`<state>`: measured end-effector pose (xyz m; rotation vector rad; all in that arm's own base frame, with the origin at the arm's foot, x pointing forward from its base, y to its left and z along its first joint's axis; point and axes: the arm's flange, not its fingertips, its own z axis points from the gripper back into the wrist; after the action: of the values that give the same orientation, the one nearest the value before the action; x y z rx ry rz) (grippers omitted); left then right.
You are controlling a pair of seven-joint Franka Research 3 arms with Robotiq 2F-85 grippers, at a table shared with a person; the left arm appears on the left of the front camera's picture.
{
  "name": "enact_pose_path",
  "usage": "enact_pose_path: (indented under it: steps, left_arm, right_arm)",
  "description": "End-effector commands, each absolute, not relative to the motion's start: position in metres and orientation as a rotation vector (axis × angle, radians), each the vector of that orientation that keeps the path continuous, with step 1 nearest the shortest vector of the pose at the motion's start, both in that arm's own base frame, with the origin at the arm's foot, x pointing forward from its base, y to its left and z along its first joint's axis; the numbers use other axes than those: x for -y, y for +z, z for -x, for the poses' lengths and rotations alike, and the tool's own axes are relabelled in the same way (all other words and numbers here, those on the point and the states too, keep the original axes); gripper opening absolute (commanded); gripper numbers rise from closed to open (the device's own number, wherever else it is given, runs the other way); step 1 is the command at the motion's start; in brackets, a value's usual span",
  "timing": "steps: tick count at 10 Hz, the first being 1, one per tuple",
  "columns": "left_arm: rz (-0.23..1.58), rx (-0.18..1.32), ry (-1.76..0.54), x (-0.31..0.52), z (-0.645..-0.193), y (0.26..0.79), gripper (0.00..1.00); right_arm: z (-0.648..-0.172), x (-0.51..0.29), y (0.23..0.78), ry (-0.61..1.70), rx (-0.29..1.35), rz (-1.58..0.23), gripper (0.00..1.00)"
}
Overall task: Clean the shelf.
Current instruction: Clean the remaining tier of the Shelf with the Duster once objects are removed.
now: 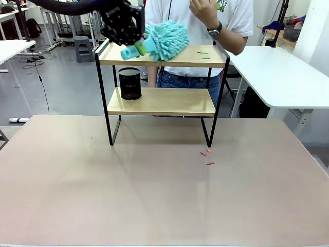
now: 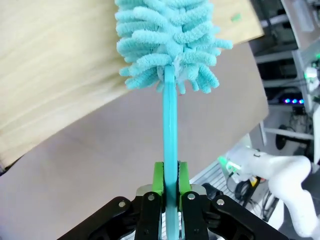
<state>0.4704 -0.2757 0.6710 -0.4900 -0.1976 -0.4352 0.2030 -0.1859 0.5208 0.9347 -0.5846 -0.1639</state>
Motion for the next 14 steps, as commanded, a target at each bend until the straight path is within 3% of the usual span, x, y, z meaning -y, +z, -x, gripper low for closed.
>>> enact_pose_path:
  steps: [1, 4, 9, 13, 14]
  left_arm:
    - [0.510, 0.169, -0.528, 0.287, -0.471, 0.677, 0.12]
    - [0.531, 0.124, -0.576, 0.282, -0.468, 0.686, 0.12]
    - [0.535, -0.118, -0.697, 0.257, -0.463, 0.695, 0.12]
    - [0.615, -0.398, -0.990, 0.194, -0.413, 0.705, 0.12]
    - [0.658, -0.407, -1.033, 0.179, -0.404, 0.709, 0.12]
  right_arm:
    - [-0.205, 0.186, 0.523, -0.144, 0.609, -0.946, 1.00]
    - [-0.205, 0.186, 0.523, -0.144, 0.609, -0.946, 1.00]
    - [-0.205, 0.186, 0.523, -0.144, 0.609, -0.946, 1.00]
    - [-0.205, 0.186, 0.523, -0.144, 0.609, -0.946, 1.00]
    - [-0.205, 0.186, 0.523, -0.144, 0.609, -0.946, 1.00]
